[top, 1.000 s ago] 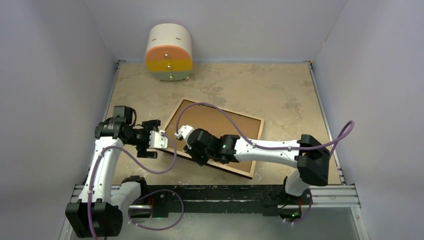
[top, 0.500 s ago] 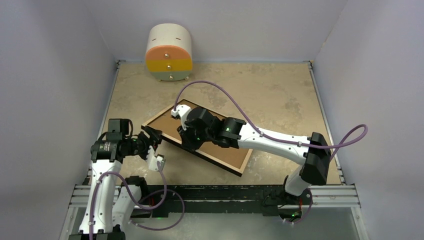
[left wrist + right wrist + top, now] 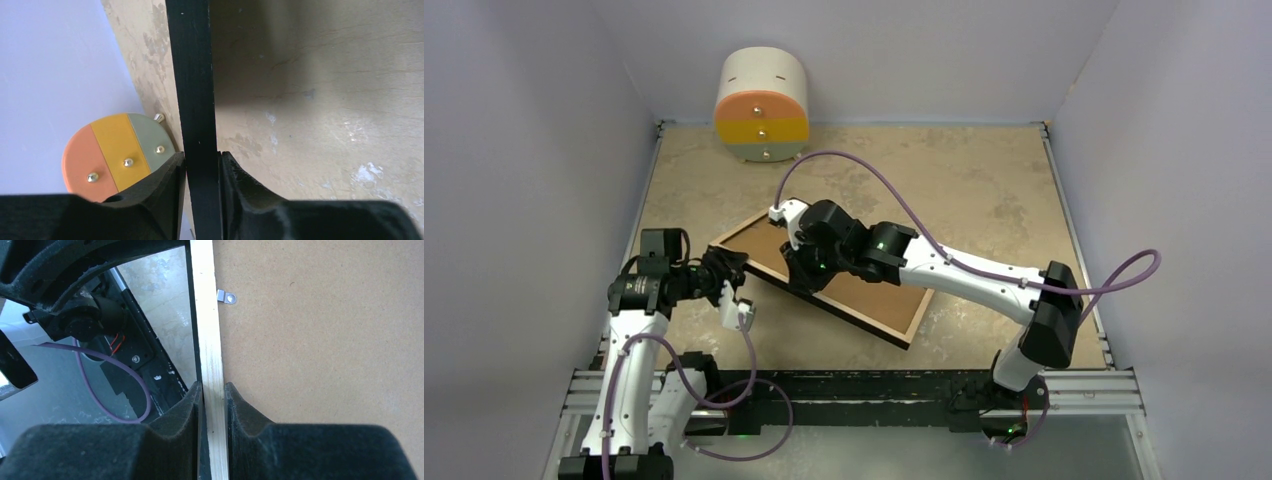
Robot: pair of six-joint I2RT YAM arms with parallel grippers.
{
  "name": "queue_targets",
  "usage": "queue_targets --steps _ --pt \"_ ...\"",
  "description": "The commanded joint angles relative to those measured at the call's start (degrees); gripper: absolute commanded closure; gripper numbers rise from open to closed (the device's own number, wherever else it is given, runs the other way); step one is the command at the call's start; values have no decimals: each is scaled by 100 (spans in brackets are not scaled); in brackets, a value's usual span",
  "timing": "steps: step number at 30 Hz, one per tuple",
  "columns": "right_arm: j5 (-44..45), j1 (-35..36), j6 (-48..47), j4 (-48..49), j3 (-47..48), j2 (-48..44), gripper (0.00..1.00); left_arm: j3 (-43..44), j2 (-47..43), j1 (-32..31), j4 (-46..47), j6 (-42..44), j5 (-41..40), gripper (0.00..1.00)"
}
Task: Put the photo into the frame
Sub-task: Turn over the photo frame at the center of the board.
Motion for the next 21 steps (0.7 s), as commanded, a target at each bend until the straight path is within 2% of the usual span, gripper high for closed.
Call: queue_targets --steps 1,2,3,5,6,7,12,13,14,21 --pt "-324 -53 169 143 484 -161 100 -116 -45 19 335 1101 139 83" --pt "-325 -58 170 111 518 -160 100 -143 -61 15 431 1094 138 97" --pt "-310 -66 164 74 555 -162 94 -150 -66 17 538 1019 145 100" --pt "-271 -79 65 -27 588 -235 66 -71 -1 18 772 651 155 100" --pt "-176 -87 -5 -86 593 -292 46 34 74 22 759 545 144 100" --pt "-74 -89 -125 -156 598 -354 35 151 184 18 612 514 116 100" --pt "567 -49 -1178 -631 555 -628 7 666 571 21 199 409 72 100" --pt "695 0 -1345 -783 539 -650 2 678 567 19 197 421 81 100" --pt "837 62 -1482 -930 508 -668 1 673 559 21 224 421 104 100" --pt "2163 886 -2083 -1395 225 -638 1 656 563 14 359 253 194 100"
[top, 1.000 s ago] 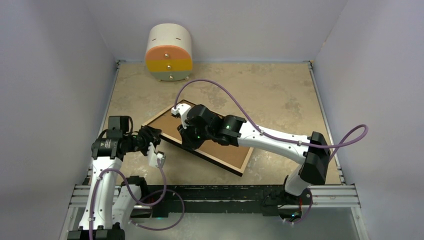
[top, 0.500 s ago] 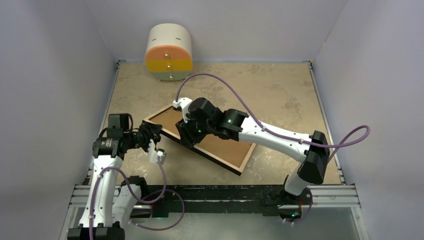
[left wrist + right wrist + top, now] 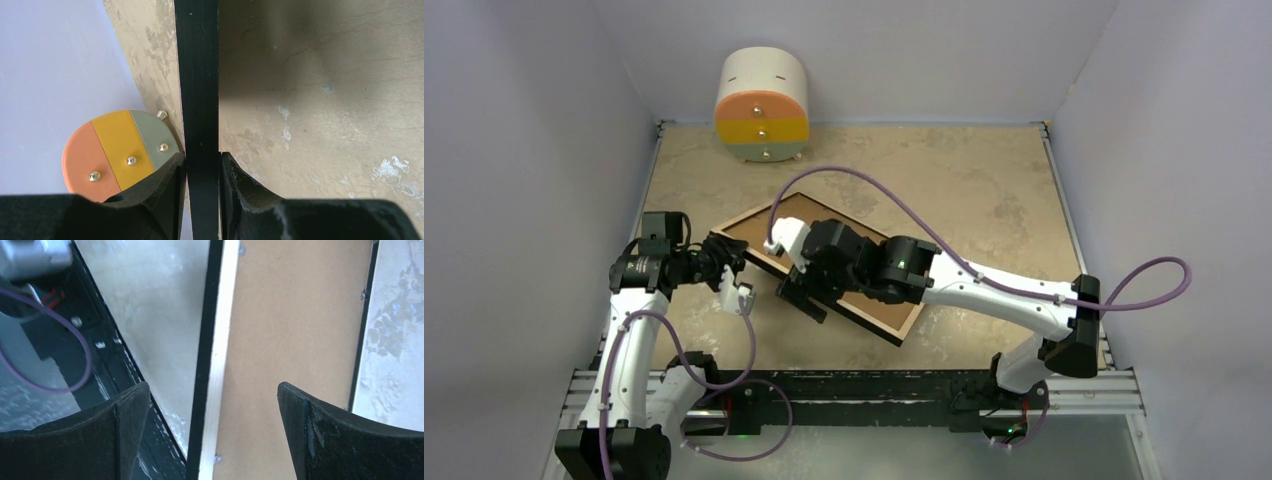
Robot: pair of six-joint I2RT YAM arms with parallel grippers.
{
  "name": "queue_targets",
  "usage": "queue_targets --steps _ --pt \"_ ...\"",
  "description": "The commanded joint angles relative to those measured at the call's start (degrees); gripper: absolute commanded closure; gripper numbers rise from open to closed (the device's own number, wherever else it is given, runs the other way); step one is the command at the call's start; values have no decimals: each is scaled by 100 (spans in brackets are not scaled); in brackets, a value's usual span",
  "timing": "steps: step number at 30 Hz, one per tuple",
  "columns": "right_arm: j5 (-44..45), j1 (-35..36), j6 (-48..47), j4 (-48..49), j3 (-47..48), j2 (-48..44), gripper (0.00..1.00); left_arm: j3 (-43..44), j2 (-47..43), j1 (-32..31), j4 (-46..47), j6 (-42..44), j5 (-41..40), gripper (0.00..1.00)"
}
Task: Put the photo into the frame
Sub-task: Turn over the photo frame at the center of the board.
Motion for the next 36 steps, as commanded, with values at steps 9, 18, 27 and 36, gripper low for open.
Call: queue_targets --steps 9,18,27,36 --pt "2216 1004 -677 -667 -7 585 10 381 -13 20 143 -26 189 100" --pt "3538 1228 -523 -777 238 1201 48 381 -23 17 124 -90 193 100" --pt "3692 1228 -491 -20 241 736 85 390 -148 18 713 -1078 462 19" --pt "2450 507 300 -540 1635 760 94 2042 745 31 2588 -5905 12 10"
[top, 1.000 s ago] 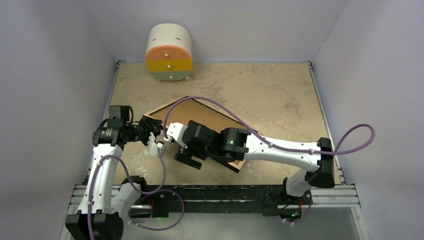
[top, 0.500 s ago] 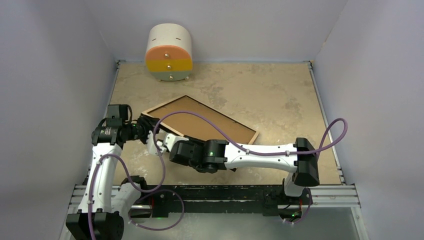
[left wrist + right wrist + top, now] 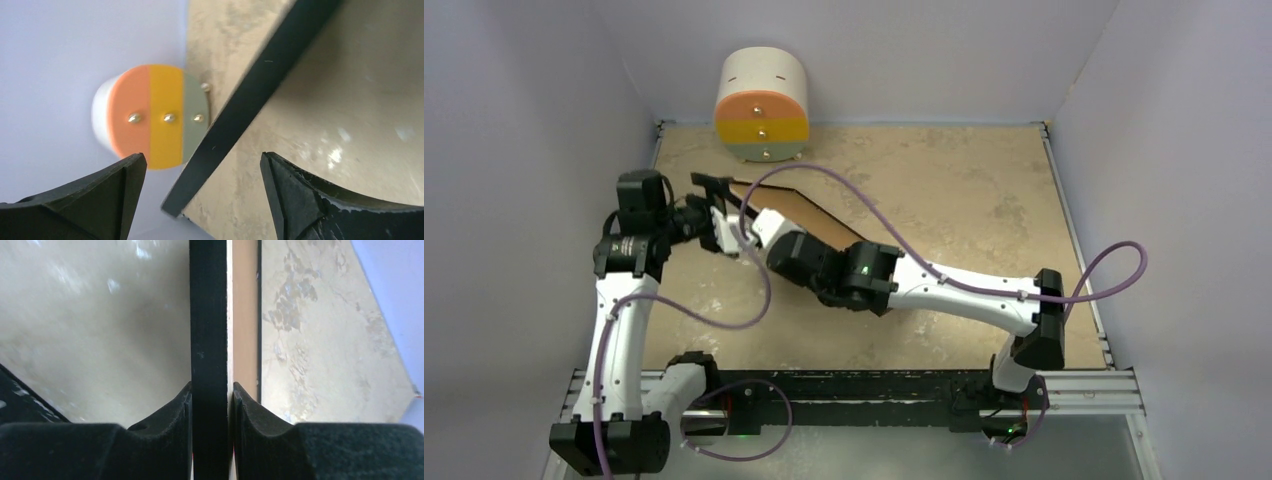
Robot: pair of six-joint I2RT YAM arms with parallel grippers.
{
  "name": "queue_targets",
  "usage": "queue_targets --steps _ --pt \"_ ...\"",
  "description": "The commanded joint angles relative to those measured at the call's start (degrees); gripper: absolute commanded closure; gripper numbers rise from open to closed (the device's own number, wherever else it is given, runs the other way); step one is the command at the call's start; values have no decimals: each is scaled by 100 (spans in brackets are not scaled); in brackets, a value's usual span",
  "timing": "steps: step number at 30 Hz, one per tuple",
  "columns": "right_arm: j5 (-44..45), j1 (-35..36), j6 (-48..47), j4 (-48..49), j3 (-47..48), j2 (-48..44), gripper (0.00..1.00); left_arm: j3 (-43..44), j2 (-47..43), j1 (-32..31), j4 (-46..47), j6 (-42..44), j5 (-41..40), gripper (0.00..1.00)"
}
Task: Put the photo into the frame
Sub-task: Turn over the photo frame at the center of the board.
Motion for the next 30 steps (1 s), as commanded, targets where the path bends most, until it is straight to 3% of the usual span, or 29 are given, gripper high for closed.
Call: queue_targets --steps 1,6,12,16,20,25,30 --pt "-950 -558 646 -204 1128 -175 95 1413 609 -3 1320 -3330 -254 10" --pt "-2471 -1890 1463 -358 1433 -438 98 2677 1290 -3 800 -4738 -704 8" --pt "-3780 -3414 2056 -310 983 -769 98 3430 1971 -1 -516 -4867 -707 7" --pt "-5073 -4574 2390 -66 201 -1211 100 3081 1905 -3 -476 -4948 -643 6" --pt "-5807 -5558 2703 230 -679 -1665 100 2411 1615 0 -1 -5052 -555 5" --pt "-6206 -6150 2957 799 -2032 -2324 100 1916 1719 -4 -1 -4897 -569 4" --pt "-6495 -6288 3280 1840 -3606 -3075 100 1561 1899 23 -101 -4776 -804 3"
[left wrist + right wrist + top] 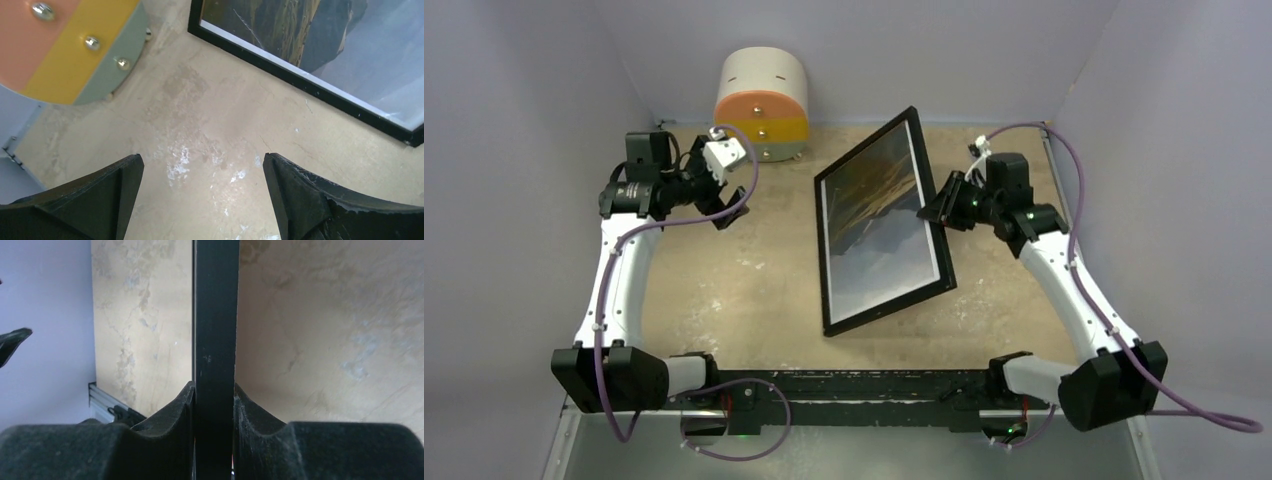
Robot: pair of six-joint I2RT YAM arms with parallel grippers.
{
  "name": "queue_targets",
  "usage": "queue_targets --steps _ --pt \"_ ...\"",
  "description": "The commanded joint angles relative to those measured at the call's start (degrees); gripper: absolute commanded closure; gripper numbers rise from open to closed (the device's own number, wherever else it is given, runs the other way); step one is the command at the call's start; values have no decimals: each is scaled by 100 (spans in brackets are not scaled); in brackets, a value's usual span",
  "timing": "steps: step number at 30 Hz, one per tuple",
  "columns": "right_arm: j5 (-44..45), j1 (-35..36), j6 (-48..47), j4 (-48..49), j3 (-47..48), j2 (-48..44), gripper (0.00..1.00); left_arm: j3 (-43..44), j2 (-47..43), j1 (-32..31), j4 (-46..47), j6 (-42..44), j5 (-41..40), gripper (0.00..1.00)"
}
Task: Put the photo into the frame
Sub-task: Turn over the photo frame at the center of the board.
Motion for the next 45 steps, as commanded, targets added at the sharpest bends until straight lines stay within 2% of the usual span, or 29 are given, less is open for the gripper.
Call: queue_targets --steps 1,7,15,18,26,32,38,43,45 --pt "-768 56 244 1040 -1181 -567 100 -356 60 39 146 -4 -127 3" --pt "-794 59 412 1886 -2335 -768 100 -911 -69 147 622 -199 -341 2" --pt "-152 55 807 2561 -3500 -1161 100 -1331 -27 248 765 -223 -533 1" --pt "-15 58 950 3052 -3961 -1272 95 -1510 -54 249 870 -217 -590 1" --pt "57 55 662 3813 -4396 -948 85 -1688 -93 257 949 -138 -785 1" --pt "165 55 566 3977 -4457 -583 80 -1838 -46 257 1023 -183 -843 0" --pt "213 52 562 4075 -4505 -502 67 -1893 -52 266 1138 -252 -875 0" --pt "179 49 666 4221 -4645 -578 50 -1906 -60 266 1129 -221 -836 0" --pt "145 50 696 4263 -4686 -649 40 -1906 -37 267 1111 -204 -802 0"
